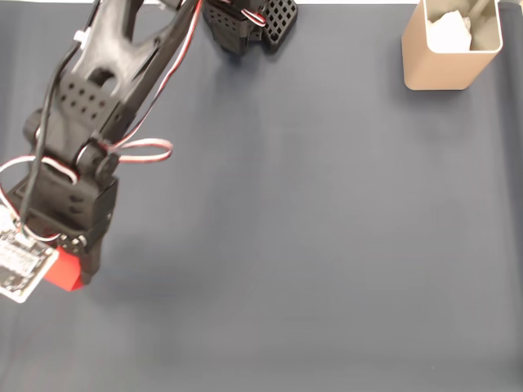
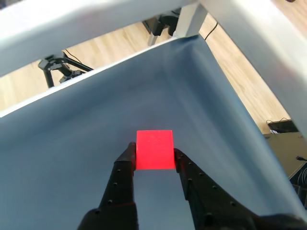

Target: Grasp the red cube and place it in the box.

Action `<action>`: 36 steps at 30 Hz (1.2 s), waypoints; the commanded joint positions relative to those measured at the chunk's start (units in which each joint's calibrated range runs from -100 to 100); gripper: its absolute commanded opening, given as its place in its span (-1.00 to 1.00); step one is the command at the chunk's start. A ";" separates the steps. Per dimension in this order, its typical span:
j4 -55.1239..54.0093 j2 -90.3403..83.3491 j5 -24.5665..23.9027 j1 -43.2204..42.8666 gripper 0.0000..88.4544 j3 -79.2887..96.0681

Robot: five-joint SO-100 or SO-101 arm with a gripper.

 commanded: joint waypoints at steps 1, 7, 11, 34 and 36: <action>2.89 -10.66 0.00 -2.16 -1.00 1.50; 9.61 -22.53 -1.03 -6.78 -1.00 6.34; 13.14 -31.11 -1.17 -10.90 -1.00 10.72; 21.17 -60.31 2.83 -38.03 -1.00 29.06; 21.66 -60.83 3.13 -40.44 -1.00 29.06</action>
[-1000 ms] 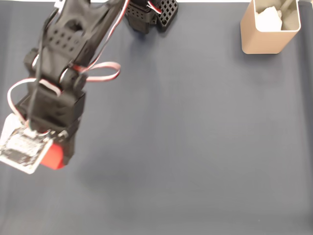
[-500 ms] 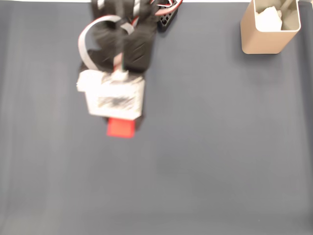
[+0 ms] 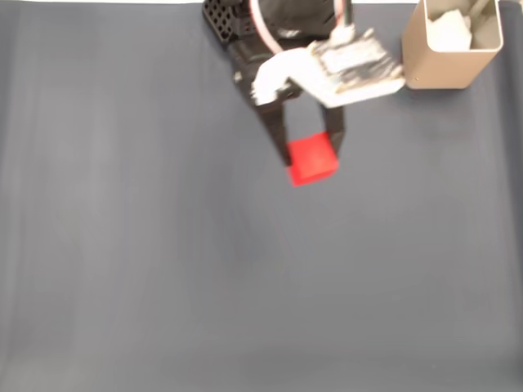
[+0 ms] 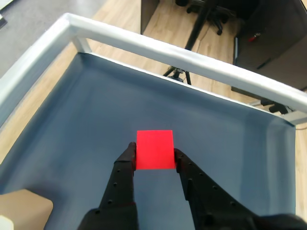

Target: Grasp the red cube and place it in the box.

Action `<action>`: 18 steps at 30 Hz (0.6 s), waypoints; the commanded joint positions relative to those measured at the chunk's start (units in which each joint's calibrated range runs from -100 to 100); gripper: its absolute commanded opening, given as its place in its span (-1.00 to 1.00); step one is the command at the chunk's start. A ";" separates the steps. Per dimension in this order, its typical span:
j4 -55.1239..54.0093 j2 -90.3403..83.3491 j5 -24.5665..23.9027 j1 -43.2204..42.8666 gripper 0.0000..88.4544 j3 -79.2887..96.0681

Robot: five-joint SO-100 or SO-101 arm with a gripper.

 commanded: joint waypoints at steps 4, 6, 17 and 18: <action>1.40 -2.91 0.63 -8.09 -1.00 -0.78; 2.06 -3.25 0.44 -10.58 -1.00 -0.78; 5.75 -3.95 -0.44 -27.27 -1.00 -2.61; 5.83 -3.86 -0.34 -28.33 -1.00 -2.79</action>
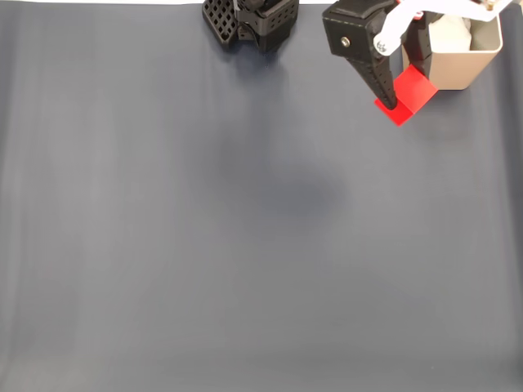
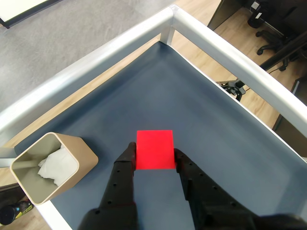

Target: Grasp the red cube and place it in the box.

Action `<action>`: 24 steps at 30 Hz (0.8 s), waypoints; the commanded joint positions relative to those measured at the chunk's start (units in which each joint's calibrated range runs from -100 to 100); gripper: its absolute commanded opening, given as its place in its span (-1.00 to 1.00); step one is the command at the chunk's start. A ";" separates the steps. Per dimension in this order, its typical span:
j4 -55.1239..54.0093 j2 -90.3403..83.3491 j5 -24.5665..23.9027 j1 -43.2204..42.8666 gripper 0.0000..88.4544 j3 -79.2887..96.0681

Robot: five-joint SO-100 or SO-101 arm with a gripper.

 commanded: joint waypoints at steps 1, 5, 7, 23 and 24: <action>0.58 -1.08 -0.10 -7.96 -1.00 -2.88; 0.91 -0.74 -0.05 -12.36 -1.00 -2.97; 1.24 -0.48 -0.24 -14.42 -1.00 -2.97; 2.14 3.34 -1.81 -25.43 -1.00 -3.24; 2.14 3.68 -1.86 -26.00 -1.00 -3.24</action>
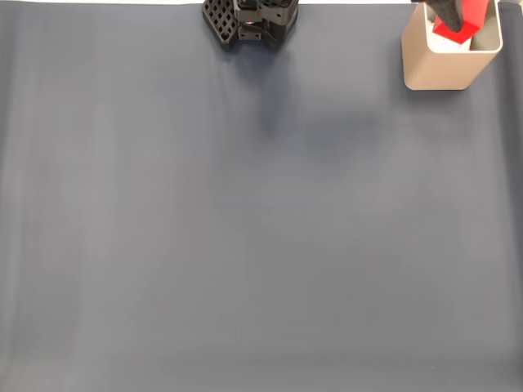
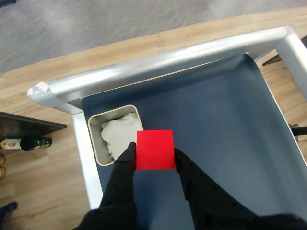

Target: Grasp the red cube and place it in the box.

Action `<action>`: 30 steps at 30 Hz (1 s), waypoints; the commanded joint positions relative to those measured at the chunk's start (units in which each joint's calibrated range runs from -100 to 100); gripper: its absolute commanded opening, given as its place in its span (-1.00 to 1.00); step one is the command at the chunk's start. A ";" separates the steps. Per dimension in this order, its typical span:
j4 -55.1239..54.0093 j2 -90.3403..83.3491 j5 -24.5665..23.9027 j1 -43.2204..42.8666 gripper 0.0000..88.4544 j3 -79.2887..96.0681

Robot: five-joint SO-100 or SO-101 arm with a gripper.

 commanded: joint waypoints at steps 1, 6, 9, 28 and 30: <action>0.31 0.90 -0.78 -2.39 -1.00 -3.15; 0.31 2.90 -1.61 -5.01 -1.00 -3.25; 0.14 3.85 -1.86 -6.58 -1.00 -3.34; -0.92 8.44 -1.12 -9.28 -1.00 -5.44; -1.17 8.96 -1.22 -9.35 -1.00 -5.34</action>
